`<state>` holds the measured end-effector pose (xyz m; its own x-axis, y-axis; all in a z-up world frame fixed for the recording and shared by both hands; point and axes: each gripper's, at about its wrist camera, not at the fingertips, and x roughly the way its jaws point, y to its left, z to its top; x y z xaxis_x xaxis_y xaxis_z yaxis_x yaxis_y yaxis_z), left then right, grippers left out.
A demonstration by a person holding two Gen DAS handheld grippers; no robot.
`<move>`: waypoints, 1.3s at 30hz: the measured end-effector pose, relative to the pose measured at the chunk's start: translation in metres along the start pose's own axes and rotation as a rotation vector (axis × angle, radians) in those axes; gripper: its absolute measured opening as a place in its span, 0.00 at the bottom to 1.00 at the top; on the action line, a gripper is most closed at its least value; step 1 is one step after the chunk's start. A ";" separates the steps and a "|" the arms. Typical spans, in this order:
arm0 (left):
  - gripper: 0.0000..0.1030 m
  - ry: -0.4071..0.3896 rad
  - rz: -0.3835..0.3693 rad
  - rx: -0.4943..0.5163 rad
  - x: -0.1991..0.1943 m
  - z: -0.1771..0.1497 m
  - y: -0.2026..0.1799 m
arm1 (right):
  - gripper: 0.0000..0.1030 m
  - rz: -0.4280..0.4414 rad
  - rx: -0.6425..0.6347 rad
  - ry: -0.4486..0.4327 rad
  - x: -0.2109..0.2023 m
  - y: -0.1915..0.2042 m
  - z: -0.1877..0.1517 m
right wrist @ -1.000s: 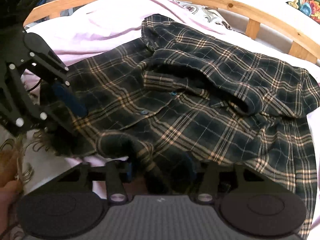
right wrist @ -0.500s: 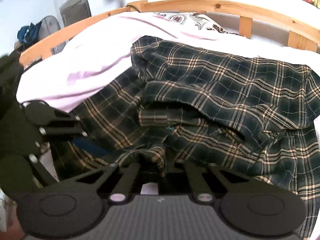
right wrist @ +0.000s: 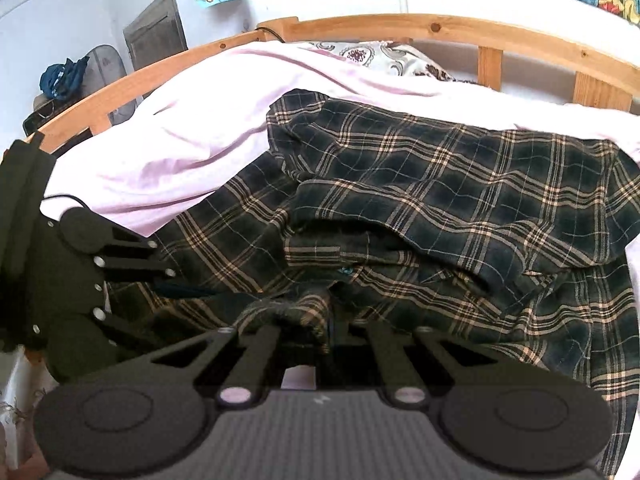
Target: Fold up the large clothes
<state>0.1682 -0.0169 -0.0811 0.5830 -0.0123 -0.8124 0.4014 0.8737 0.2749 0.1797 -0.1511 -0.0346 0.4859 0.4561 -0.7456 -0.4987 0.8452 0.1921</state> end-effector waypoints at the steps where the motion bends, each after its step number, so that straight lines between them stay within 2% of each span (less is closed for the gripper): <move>1: 0.03 -0.011 -0.007 -0.011 -0.003 -0.001 0.003 | 0.04 -0.006 -0.008 -0.005 0.000 0.002 -0.002; 4: 0.02 -0.038 0.007 -0.027 -0.008 0.005 0.009 | 0.06 -0.067 -0.071 -0.019 0.001 0.013 -0.015; 5: 0.02 -0.049 0.008 -0.033 -0.009 0.008 0.012 | 0.16 -0.098 -0.093 -0.017 0.002 0.017 -0.021; 6: 0.02 -0.058 0.008 -0.037 -0.010 0.011 0.015 | 0.22 -0.125 -0.115 -0.005 0.005 0.021 -0.028; 8: 0.02 -0.074 0.006 -0.043 -0.012 0.017 0.020 | 0.44 -0.180 -0.165 0.021 0.010 0.028 -0.046; 10: 0.02 -0.090 0.006 -0.042 -0.015 0.021 0.023 | 0.48 -0.248 -0.215 0.029 0.012 0.034 -0.061; 13: 0.02 -0.105 0.008 -0.030 -0.018 0.023 0.023 | 0.51 -0.347 -0.284 0.001 0.010 0.039 -0.077; 16: 0.02 -0.110 0.002 -0.025 -0.020 0.020 0.022 | 0.46 -0.409 -0.312 -0.023 0.005 0.038 -0.082; 18: 0.02 -0.113 -0.006 -0.029 -0.020 0.017 0.021 | 0.34 -0.419 -0.302 -0.038 0.001 0.033 -0.080; 20: 0.02 -0.123 -0.012 -0.036 -0.022 0.014 0.021 | 0.09 -0.435 -0.308 -0.056 -0.004 0.029 -0.077; 21: 0.02 -0.129 -0.014 -0.035 -0.024 0.013 0.021 | 0.06 -0.438 -0.308 -0.064 -0.006 0.026 -0.075; 23: 0.02 -0.143 -0.015 -0.037 -0.028 0.014 0.022 | 0.03 -0.441 -0.306 -0.083 -0.012 0.024 -0.070; 26: 0.02 -0.168 -0.016 -0.042 -0.037 0.022 0.030 | 0.03 -0.473 -0.370 -0.114 -0.022 0.030 -0.057; 30: 0.02 -0.205 -0.019 -0.026 -0.049 0.051 0.049 | 0.03 -0.463 -0.486 -0.109 -0.031 0.030 -0.025; 35: 0.02 -0.223 -0.011 0.014 -0.052 0.125 0.091 | 0.02 -0.395 -0.551 -0.104 -0.038 -0.002 0.054; 39: 0.02 -0.176 0.024 0.108 -0.011 0.191 0.122 | 0.02 -0.319 -0.525 -0.050 -0.013 -0.054 0.121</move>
<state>0.3460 -0.0029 0.0597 0.7039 -0.0856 -0.7051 0.4539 0.8178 0.3538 0.2873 -0.1688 0.0418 0.6960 0.2269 -0.6813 -0.6039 0.6983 -0.3844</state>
